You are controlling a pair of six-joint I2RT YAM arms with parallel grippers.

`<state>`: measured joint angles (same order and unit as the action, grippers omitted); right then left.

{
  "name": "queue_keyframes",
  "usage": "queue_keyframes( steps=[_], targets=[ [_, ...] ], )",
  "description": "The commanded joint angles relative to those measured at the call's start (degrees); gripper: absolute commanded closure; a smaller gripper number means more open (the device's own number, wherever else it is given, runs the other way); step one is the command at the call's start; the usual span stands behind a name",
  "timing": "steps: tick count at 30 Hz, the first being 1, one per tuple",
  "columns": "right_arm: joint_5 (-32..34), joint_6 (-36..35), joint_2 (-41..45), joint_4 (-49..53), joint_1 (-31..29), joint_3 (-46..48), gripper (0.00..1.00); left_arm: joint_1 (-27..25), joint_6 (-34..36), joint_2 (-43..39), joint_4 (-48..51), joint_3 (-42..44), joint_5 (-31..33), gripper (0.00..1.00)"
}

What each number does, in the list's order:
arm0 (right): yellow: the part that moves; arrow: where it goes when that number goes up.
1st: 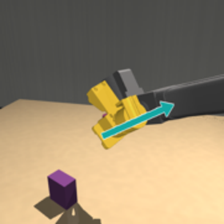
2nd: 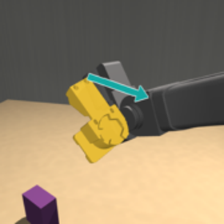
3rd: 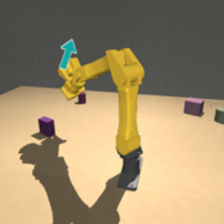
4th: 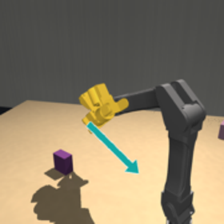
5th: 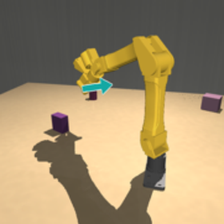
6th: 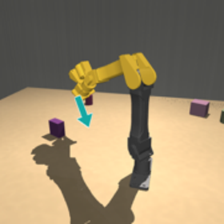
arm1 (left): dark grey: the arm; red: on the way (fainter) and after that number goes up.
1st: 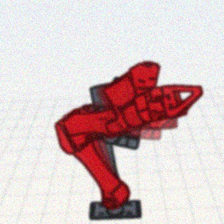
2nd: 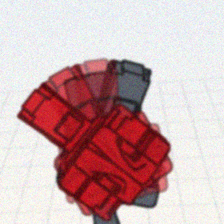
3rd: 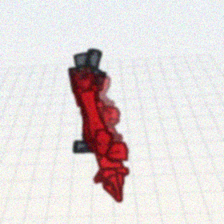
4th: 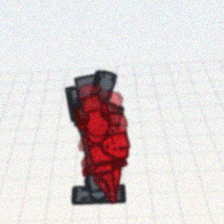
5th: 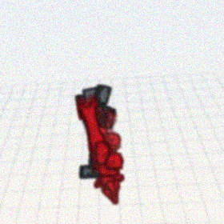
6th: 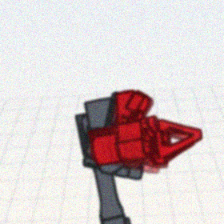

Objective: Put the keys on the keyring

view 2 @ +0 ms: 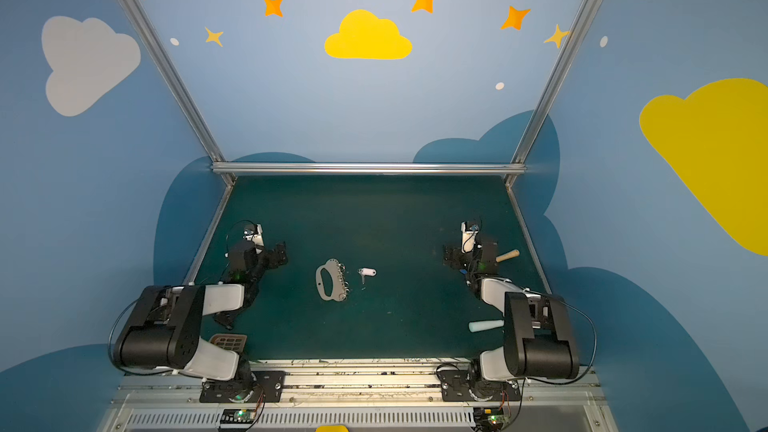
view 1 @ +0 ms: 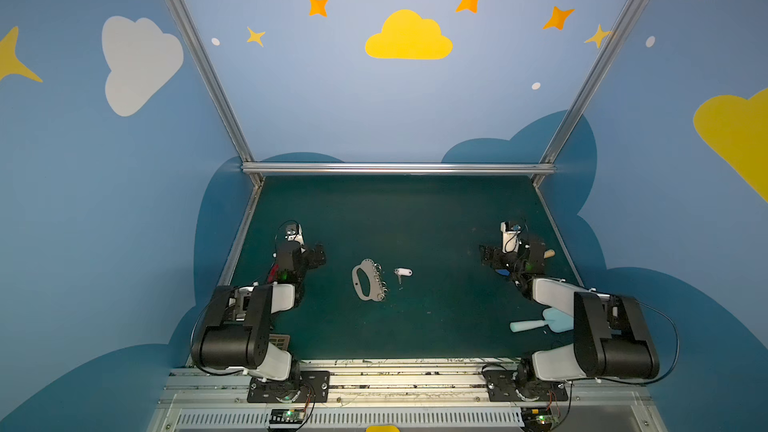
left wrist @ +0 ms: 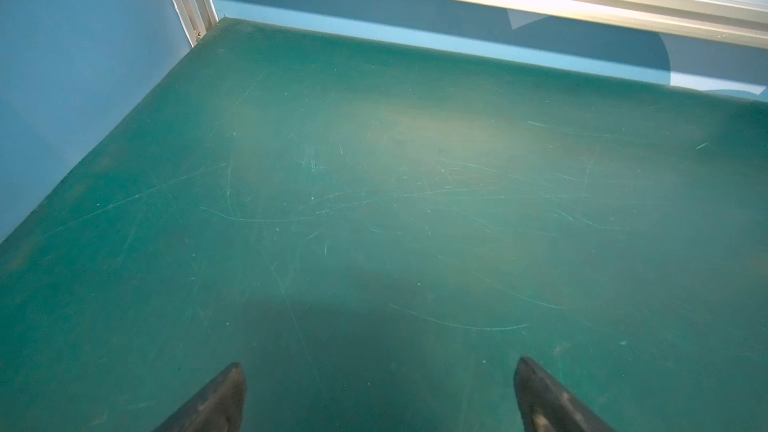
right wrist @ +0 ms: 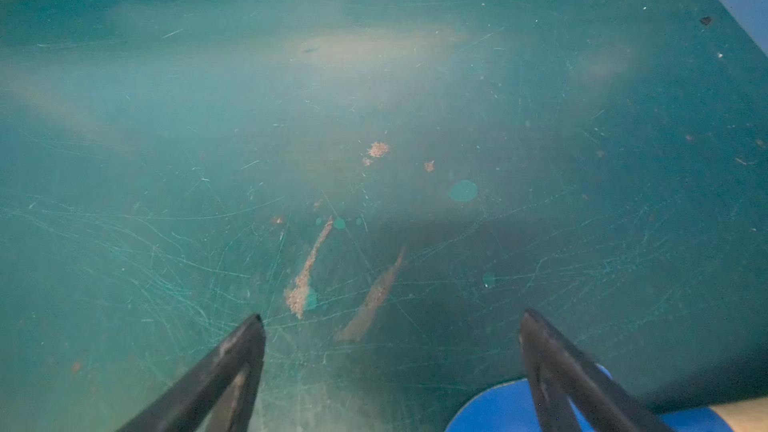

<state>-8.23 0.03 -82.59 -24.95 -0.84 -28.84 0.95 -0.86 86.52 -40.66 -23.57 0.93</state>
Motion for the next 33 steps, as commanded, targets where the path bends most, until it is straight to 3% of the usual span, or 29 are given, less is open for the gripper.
queue_keyframes(
  steps=[1, 33],
  targets=[
    [-0.8, 0.4, -0.3, -1.1, 0.2, -0.9, 0.06, -0.1, -0.2, 0.6, -0.9, -1.0, 0.7, 0.0],
    [-2.5, 1.0, -0.4, -1.0, 1.3, -1.1, 0.07, 0.0, -0.3, 0.6, -0.9, -1.0, 0.6, 0.0]
  ],
)
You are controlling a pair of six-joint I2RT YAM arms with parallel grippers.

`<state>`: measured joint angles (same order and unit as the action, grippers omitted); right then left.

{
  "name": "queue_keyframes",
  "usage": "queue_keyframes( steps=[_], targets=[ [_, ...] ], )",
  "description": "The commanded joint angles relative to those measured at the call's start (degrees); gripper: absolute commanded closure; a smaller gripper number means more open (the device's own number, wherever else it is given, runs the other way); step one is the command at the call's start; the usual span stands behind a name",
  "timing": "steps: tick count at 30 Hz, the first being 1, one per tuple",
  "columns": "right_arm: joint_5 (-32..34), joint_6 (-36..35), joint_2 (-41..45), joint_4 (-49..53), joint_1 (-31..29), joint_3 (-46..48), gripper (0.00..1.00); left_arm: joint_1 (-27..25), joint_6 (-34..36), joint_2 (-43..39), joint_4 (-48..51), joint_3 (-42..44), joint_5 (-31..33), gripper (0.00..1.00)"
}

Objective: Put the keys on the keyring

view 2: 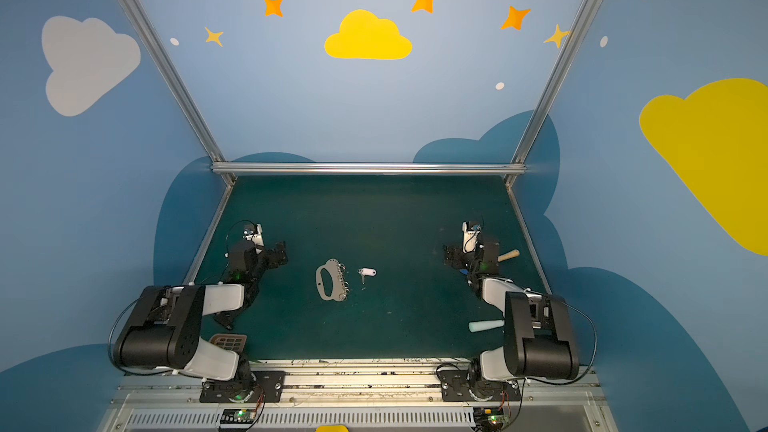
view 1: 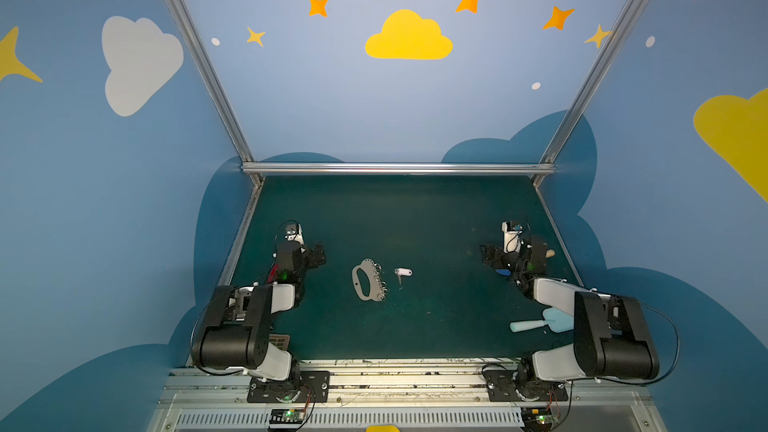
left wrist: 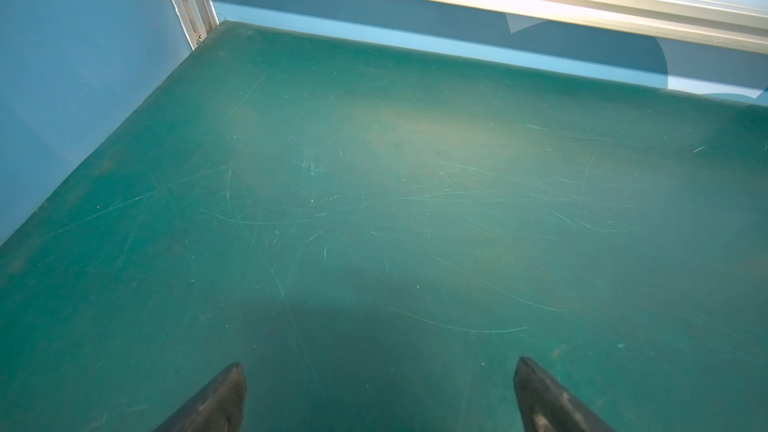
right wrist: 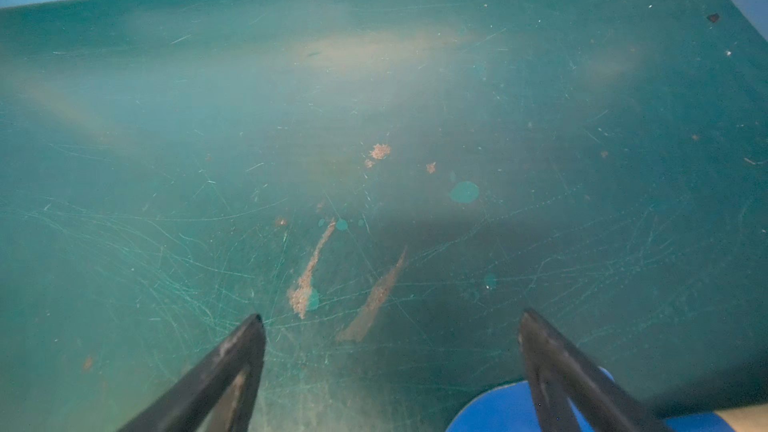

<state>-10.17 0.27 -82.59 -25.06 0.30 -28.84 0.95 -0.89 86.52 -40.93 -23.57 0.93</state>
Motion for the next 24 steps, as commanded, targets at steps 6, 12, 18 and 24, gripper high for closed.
queue_keyframes(
  steps=[6, 12, 18, 24],
  targets=[
    [-3.7, -0.4, 5.3, 11.3, 0.3, -6.4, 0.1, 0.0, -1.3, -4.5, 13.4, -7.1, 2.0, 0.0],
    [-16.2, -14.9, 11.4, 17.1, -6.2, -11.3, 0.17, -0.2, -6.9, -13.5, 44.6, -21.9, -0.5, 0.0],
    [-20.1, -23.4, 4.6, 36.2, -21.8, -20.7, 0.38, -1.1, -16.2, -19.9, 57.1, -22.8, -8.0, 0.0],
    [-19.5, -22.7, -6.2, 44.4, -36.2, -28.3, 0.59, -4.7, -18.1, -27.7, 56.2, -16.9, -8.2, 0.0]
  ],
)
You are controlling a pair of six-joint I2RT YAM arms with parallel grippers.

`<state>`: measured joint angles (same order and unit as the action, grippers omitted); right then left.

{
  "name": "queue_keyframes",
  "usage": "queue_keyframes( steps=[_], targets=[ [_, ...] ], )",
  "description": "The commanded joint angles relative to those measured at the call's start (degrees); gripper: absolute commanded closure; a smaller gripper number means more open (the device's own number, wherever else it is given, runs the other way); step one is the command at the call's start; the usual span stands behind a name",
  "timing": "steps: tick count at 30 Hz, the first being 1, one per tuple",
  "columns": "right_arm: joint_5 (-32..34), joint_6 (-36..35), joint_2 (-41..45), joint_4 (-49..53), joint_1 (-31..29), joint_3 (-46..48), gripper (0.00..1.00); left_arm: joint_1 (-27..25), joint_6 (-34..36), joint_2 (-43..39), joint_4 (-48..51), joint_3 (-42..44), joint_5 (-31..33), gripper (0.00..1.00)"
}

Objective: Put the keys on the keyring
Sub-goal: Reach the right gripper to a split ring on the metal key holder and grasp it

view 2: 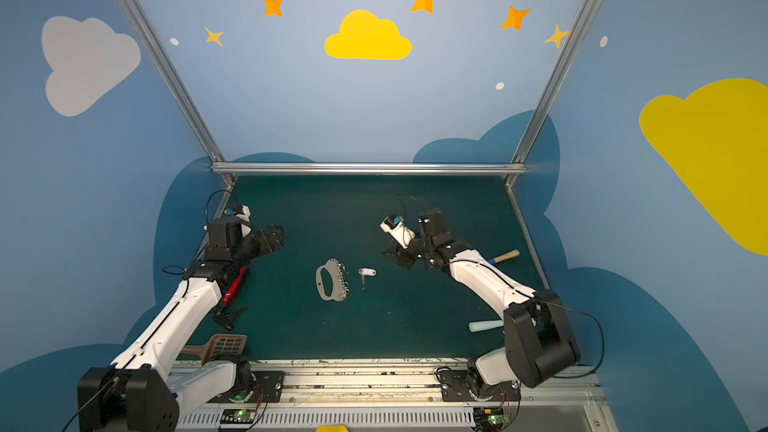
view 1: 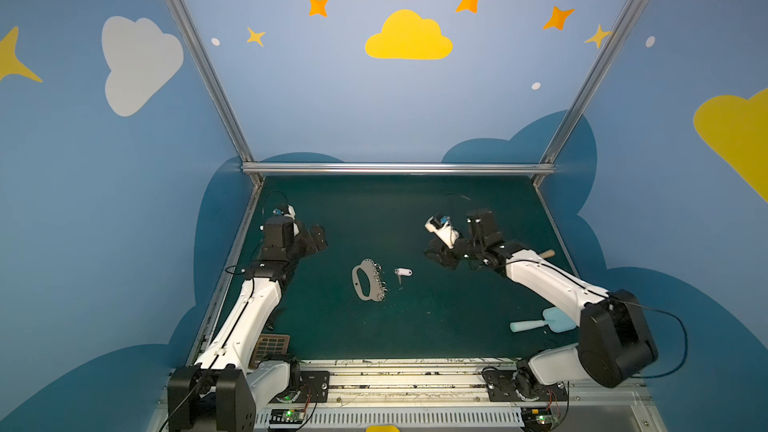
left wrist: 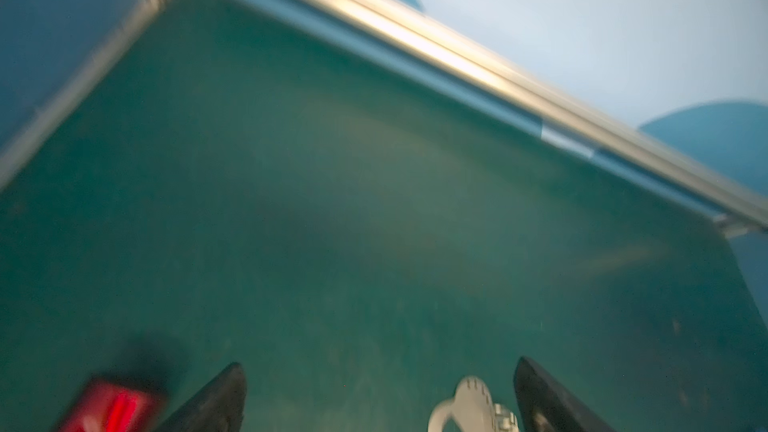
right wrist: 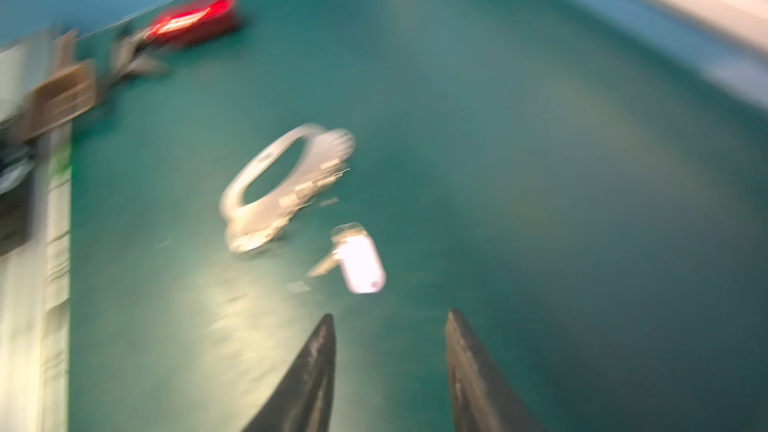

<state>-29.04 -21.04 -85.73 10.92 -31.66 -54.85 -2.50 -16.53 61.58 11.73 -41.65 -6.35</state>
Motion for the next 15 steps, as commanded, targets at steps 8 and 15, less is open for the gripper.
queue_keyframes(
  steps=[8, 15],
  targets=[
    [10.6, 2.6, -17.6, 13.1, -17.0, -13.2, 0.7, -4.0, -2.3, -3.9, 4.4, 1.7, 1.9, 0.0],
    [19.6, 4.0, -26.6, 25.2, -20.1, -24.4, 0.76, -5.9, -2.0, -2.5, 3.8, 1.3, 2.5, 0.01]
  ],
)
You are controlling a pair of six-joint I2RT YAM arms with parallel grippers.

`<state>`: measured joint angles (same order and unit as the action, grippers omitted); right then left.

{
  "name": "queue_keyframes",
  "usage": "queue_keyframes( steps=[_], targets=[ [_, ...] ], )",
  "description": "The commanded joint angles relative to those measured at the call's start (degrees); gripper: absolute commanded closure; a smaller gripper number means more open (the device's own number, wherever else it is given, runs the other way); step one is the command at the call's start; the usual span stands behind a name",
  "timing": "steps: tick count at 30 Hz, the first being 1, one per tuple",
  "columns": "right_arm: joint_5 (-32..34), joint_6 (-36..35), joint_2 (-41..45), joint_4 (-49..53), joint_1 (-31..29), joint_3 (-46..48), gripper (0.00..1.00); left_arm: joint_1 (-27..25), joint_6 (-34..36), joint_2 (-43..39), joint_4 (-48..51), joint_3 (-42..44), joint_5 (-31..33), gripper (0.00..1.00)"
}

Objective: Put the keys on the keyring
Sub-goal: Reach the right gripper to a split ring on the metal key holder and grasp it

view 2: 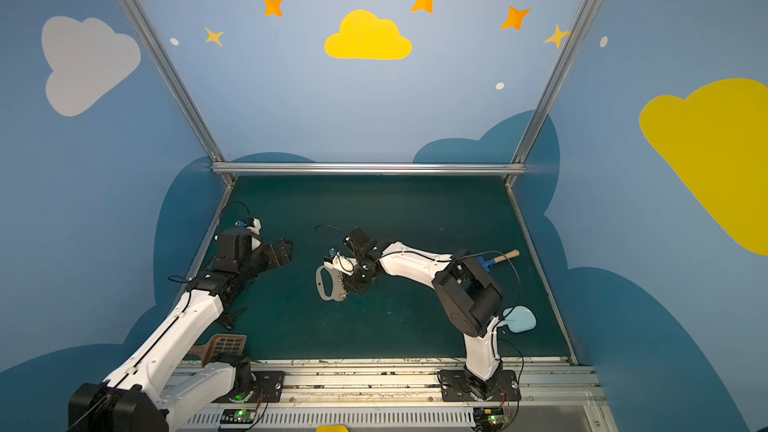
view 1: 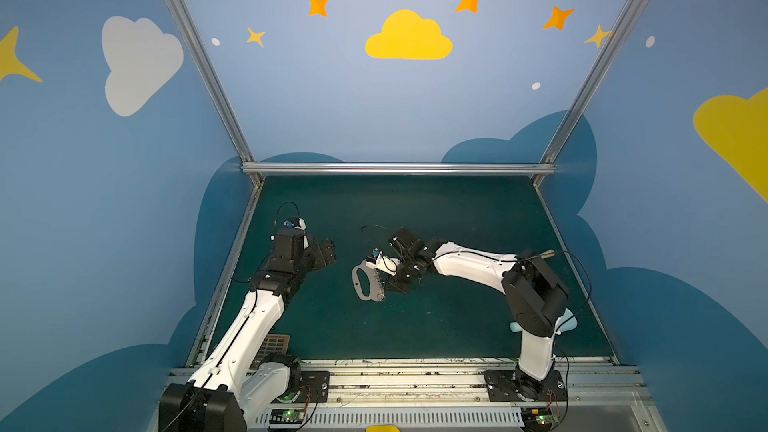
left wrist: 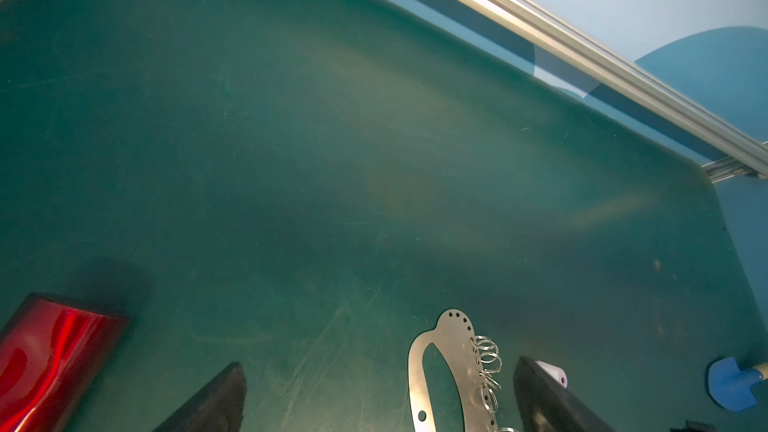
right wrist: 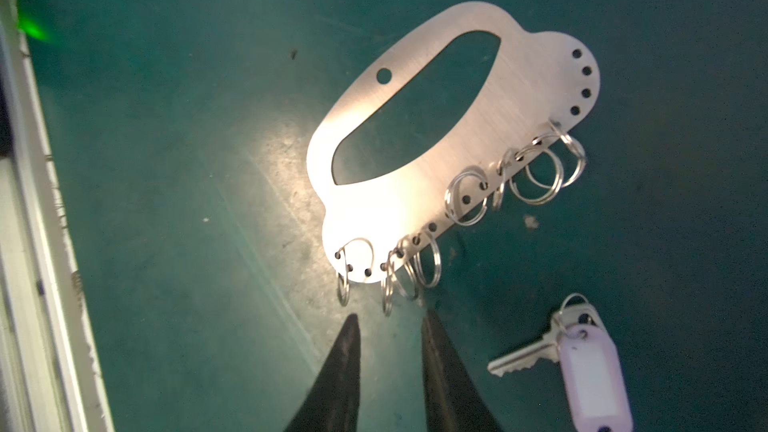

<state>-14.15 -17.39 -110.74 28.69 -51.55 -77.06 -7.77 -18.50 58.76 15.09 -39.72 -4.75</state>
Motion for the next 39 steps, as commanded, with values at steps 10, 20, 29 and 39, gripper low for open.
queue_keyframes(
  steps=[10, 20, 29, 39],
  targets=[
    [1.7, -3.4, -2.4, 10.0, 1.8, -4.9, 0.8, -2.2, 0.1, 0.2, 0.3, -0.7, 2.6, 0.01],
    [-1.3, 4.4, -7.1, 18.6, 2.1, -13.0, 0.81, -2.7, 0.0, -1.4, 0.7, -0.2, 3.6, 0.01],
    [-0.2, 11.2, -10.8, 21.0, 2.0, -17.6, 0.81, -3.2, -0.3, -1.4, 0.2, 0.0, 3.4, 0.01],
    [-1.1, 14.4, -13.0, 20.6, 1.9, -20.5, 0.82, -3.7, -0.3, -1.1, -0.3, 0.2, 3.2, 0.01]
  ],
)
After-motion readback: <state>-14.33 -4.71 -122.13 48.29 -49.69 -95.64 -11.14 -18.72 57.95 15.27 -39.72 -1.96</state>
